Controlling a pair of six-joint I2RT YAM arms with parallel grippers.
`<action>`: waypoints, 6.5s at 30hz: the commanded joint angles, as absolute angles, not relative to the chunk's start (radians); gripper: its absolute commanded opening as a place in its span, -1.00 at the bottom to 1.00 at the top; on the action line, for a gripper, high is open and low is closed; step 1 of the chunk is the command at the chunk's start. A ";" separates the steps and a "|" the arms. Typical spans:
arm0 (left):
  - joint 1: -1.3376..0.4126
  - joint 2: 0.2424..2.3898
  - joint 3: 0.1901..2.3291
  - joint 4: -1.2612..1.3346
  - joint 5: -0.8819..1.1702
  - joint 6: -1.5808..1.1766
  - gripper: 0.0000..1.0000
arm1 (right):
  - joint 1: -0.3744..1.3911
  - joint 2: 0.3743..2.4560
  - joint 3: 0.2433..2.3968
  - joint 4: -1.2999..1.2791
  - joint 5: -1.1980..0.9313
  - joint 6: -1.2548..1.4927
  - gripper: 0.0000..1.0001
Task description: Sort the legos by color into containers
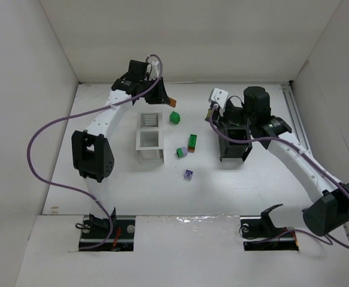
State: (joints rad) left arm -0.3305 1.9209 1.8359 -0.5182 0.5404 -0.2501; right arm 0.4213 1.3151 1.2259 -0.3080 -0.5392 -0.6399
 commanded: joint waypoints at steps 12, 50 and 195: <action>-0.356 1.799 1.816 -0.393 0.362 -0.250 -1.00 | 0.146 1.460 1.347 -0.363 -0.508 -0.374 -1.00; -0.454 1.844 1.805 -0.345 0.579 0.003 -1.00 | 0.060 1.448 1.332 -0.338 -0.580 -0.307 0.30; -0.376 2.027 1.582 0.212 1.092 -0.683 -1.00 | -0.086 1.198 1.057 -0.457 -1.058 -0.319 0.32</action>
